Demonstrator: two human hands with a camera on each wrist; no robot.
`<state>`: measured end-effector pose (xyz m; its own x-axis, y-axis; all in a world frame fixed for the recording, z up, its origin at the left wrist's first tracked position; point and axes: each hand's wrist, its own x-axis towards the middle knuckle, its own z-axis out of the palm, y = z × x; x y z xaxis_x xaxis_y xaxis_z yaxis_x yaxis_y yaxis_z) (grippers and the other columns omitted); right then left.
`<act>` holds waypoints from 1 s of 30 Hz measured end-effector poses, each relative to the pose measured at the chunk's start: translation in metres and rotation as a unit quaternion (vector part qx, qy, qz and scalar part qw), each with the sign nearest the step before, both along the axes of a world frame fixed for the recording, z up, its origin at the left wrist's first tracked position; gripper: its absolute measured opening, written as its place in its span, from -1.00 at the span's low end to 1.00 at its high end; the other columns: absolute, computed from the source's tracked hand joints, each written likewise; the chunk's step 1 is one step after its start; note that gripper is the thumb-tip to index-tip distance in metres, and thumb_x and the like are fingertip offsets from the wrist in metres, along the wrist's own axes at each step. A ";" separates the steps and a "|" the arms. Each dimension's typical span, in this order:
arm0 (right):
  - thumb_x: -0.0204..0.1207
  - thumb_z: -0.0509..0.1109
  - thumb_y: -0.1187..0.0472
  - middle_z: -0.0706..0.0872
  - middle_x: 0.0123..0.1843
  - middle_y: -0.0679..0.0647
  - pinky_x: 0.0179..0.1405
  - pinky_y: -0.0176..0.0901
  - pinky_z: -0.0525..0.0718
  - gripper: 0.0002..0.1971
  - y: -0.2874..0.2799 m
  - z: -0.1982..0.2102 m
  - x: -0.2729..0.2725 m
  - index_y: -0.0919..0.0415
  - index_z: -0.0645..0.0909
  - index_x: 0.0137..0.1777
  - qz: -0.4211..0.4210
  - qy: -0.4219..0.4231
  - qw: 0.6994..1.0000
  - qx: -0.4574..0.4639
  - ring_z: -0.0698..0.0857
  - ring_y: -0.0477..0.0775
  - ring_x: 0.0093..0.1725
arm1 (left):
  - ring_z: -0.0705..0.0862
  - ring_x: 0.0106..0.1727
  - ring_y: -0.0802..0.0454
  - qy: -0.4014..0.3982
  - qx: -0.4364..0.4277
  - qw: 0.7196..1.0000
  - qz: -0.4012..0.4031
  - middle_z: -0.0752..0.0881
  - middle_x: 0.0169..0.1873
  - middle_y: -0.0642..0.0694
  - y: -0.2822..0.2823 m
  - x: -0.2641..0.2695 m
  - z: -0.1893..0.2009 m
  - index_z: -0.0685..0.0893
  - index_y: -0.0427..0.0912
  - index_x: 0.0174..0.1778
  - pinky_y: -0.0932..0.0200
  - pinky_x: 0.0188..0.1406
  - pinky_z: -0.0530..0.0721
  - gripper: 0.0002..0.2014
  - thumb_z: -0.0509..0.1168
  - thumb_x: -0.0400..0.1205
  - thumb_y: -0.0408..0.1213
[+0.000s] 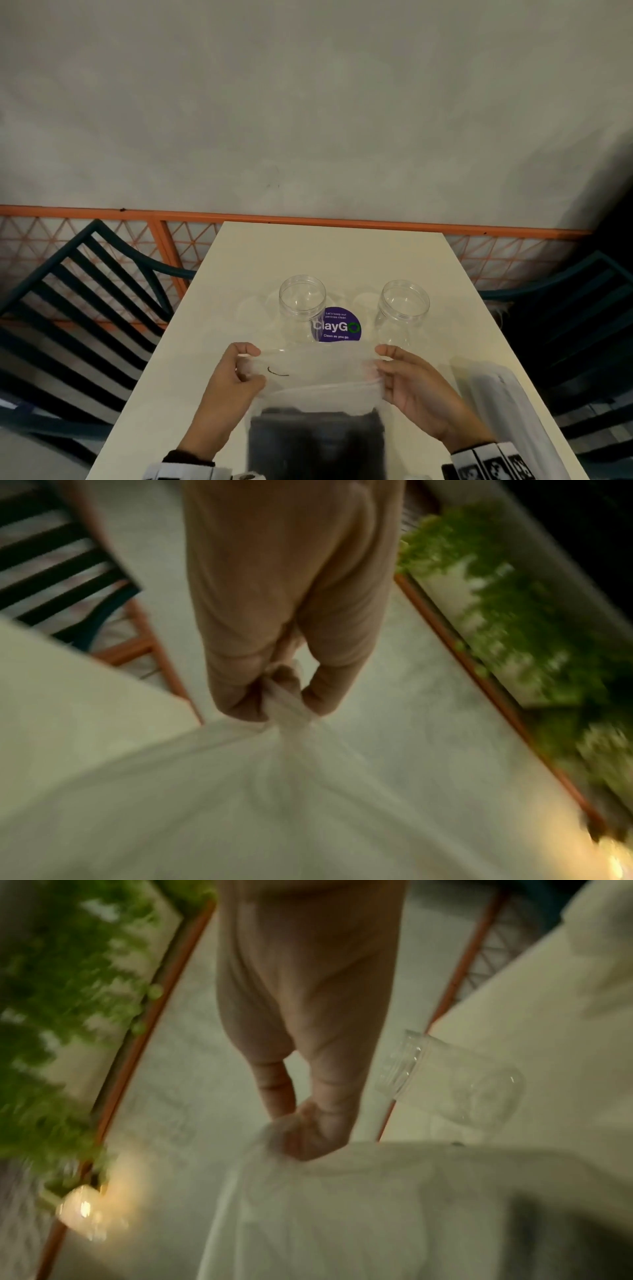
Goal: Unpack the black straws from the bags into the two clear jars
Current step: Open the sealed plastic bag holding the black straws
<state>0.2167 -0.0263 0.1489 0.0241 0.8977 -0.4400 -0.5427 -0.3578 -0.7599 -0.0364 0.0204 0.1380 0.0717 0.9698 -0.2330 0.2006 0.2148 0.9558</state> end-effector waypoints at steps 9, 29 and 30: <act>0.59 0.23 0.36 0.81 -0.12 0.11 -0.19 -0.27 0.66 -0.84 -0.004 0.015 -0.012 0.19 0.50 0.12 0.027 -0.203 0.976 0.071 0.74 0.07 -0.08 | 0.71 -0.09 -0.09 0.062 0.074 0.993 0.070 0.73 -0.15 -0.07 0.006 -0.003 0.008 0.70 -0.05 -0.21 -0.01 0.00 0.69 -0.97 0.36 0.53 -0.25; 0.49 0.41 0.27 0.75 -0.27 0.02 -0.16 -0.36 0.58 -0.85 0.005 0.023 -0.003 0.08 0.79 -0.22 -0.055 -0.476 0.872 0.104 0.64 -0.06 -0.31 | 0.71 -0.19 0.07 0.063 0.113 0.990 0.057 0.81 -0.32 0.10 0.005 0.003 0.040 0.76 0.09 -0.32 0.22 -0.15 0.62 -0.83 0.33 0.56 -0.19; 0.52 0.38 0.31 0.78 -0.31 0.04 -0.16 -0.22 0.63 -0.81 0.006 0.022 -0.007 0.13 0.80 -0.24 -0.044 -0.374 0.923 0.086 0.67 0.00 -0.31 | 0.74 -0.17 -0.02 0.019 0.076 0.996 0.045 0.83 -0.30 0.05 0.006 0.004 0.036 0.79 0.01 -0.29 0.15 -0.08 0.68 -0.82 0.32 0.58 -0.21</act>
